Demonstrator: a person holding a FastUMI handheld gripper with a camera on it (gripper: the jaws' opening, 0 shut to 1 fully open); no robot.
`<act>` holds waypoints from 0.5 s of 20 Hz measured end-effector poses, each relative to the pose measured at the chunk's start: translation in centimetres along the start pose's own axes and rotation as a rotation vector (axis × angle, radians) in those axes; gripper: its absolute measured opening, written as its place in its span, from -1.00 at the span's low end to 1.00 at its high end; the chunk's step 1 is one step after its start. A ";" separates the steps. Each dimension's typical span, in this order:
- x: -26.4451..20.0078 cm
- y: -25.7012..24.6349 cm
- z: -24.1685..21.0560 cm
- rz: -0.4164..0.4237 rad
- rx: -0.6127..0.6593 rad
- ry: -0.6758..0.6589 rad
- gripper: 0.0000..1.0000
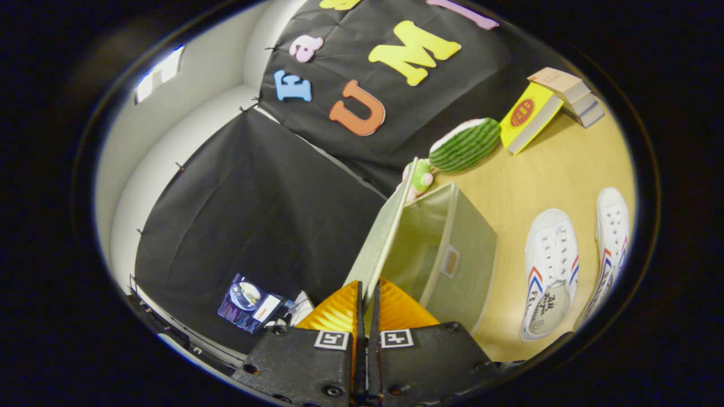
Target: Open the storage box then place both shoes into the box .Put the left shoe in first, then the right shoe, with the right side of both shoes facing outward in a uniform manner.
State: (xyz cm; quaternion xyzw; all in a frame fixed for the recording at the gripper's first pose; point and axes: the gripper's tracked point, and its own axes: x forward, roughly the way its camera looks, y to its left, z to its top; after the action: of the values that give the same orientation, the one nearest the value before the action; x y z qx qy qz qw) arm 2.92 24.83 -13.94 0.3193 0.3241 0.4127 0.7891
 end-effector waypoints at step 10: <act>7.6 12.9 0.7 0.026 -0.346 0.086 -0.84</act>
State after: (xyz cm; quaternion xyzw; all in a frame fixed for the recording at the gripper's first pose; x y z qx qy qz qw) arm 1.18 37.11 -5.42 0.1652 0.2775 0.4859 0.8122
